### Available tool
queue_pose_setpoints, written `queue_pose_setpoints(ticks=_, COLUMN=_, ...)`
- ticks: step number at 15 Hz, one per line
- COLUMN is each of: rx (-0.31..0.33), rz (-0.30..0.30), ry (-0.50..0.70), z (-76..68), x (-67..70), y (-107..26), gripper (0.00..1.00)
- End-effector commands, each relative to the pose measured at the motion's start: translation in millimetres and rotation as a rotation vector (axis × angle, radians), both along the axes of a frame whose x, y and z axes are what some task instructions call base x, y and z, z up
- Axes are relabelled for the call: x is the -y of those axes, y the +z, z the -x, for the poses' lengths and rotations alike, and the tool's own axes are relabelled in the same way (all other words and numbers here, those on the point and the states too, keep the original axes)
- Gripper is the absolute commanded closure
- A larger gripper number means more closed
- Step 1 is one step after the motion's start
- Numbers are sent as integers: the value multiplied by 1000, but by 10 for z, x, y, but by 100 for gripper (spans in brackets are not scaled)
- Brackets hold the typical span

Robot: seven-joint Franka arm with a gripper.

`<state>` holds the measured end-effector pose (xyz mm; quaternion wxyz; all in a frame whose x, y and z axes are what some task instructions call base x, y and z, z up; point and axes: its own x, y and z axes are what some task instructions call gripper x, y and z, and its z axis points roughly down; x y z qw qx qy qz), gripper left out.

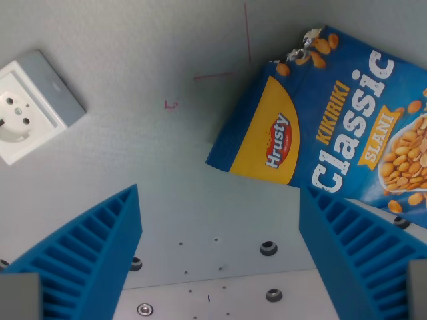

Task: Rotate around gripper negative x

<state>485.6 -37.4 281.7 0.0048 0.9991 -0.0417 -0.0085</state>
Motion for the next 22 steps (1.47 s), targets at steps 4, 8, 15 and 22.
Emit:
queue_pose_setpoints(ticks=4, rx=-1, rz=53, ry=0, z=-2, x=2, y=17, gripper=0)
queue_pose_setpoints(ticks=8, rx=-5, rz=106, ry=1, z=-2, x=2, y=17, gripper=0)
queue_pose_setpoints(ticks=15, rx=-13, rz=199, ry=2, z=-2, x=2, y=17, gripper=0)
queue_pose_setpoints(ticks=22, rx=-21, rz=292, ry=4, z=-2, x=2, y=17, gripper=0)
